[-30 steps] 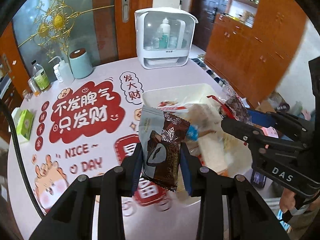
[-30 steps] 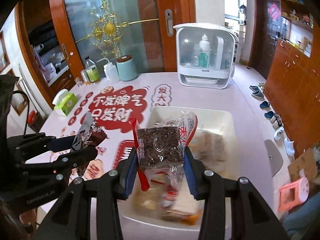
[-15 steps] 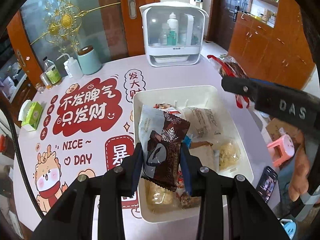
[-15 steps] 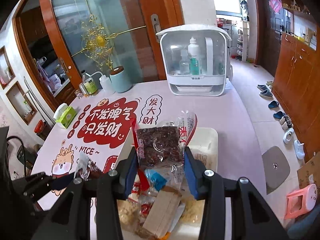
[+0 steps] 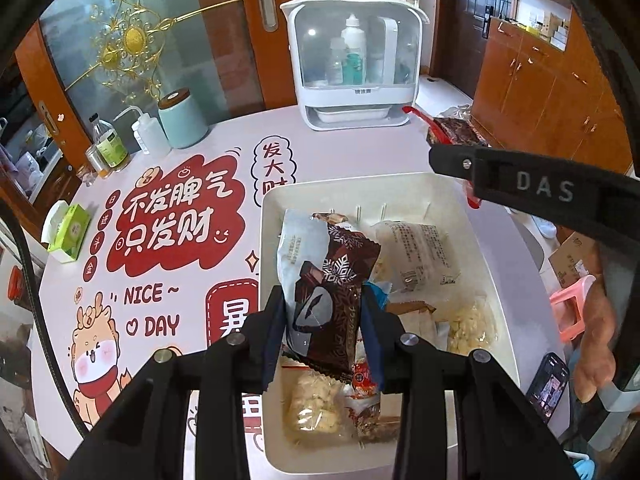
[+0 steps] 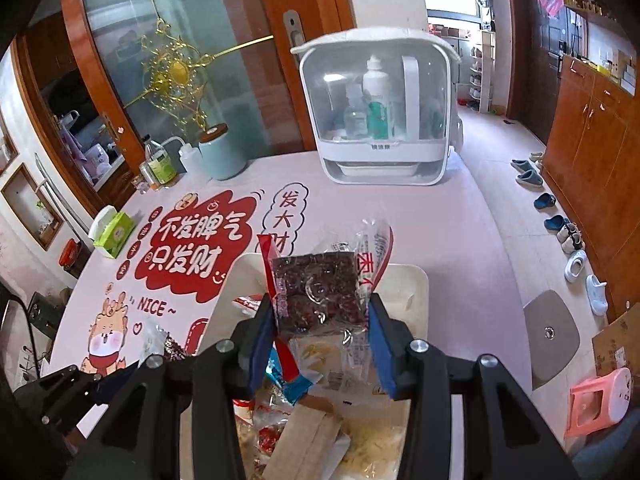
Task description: Organize snacks
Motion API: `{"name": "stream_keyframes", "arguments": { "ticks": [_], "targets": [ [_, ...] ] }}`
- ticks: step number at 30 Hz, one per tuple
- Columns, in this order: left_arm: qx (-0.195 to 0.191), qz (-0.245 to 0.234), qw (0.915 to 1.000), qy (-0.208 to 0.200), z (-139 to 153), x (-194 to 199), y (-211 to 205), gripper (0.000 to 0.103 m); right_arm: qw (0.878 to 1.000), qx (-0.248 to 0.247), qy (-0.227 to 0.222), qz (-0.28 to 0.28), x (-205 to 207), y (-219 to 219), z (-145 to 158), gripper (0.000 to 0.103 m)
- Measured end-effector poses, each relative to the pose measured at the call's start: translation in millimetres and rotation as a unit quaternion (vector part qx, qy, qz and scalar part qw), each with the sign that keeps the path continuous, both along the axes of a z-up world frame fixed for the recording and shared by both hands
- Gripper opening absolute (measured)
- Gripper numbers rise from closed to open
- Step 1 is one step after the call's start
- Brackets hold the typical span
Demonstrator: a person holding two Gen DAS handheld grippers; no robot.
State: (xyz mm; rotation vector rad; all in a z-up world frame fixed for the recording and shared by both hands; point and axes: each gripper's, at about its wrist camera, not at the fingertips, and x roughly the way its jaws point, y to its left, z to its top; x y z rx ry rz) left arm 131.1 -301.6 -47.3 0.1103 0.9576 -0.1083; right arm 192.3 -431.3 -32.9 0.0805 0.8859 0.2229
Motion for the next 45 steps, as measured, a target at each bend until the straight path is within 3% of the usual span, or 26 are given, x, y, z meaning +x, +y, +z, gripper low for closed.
{"name": "stream_keyframes", "arguments": {
  "ticks": [6, 7, 9, 10, 11, 31, 45],
  "targets": [
    [-0.001, 0.009, 0.9999, 0.011, -8, 11, 3, 0.037, 1.0, -0.001, 0.019, -0.004, 16, 4, -15, 0.047],
    [-0.001, 0.011, 0.9999, 0.012, -9, 11, 4, 0.041, 1.0, -0.001, 0.022, -0.003, 17, 4, -17, 0.048],
    [-0.003, 0.015, 0.9998, 0.011, -11, 13, 5, 0.062, 1.0, -0.003, 0.029, -0.001, 21, 5, -22, 0.05],
    [-0.002, 0.018, 0.9998, 0.008, -11, 12, 6, 0.081, 1.0, -0.004, 0.031, 0.0, 22, 5, -24, 0.052],
    [0.001, 0.021, 0.9998, 0.006, -11, 12, 7, 0.089, 0.999, -0.005, 0.033, -0.002, 23, 6, -26, 0.053],
    [-0.009, 0.046, 0.9985, 0.029, -13, 1, 19, 0.09, 0.999, 0.013, 0.043, -0.016, 10, 2, -32, 0.055],
    [0.001, 0.061, 0.9981, 0.008, 12, -43, 57, 0.093, 0.999, 0.023, 0.045, -0.003, -51, 40, -20, 0.055]
  ]
}}
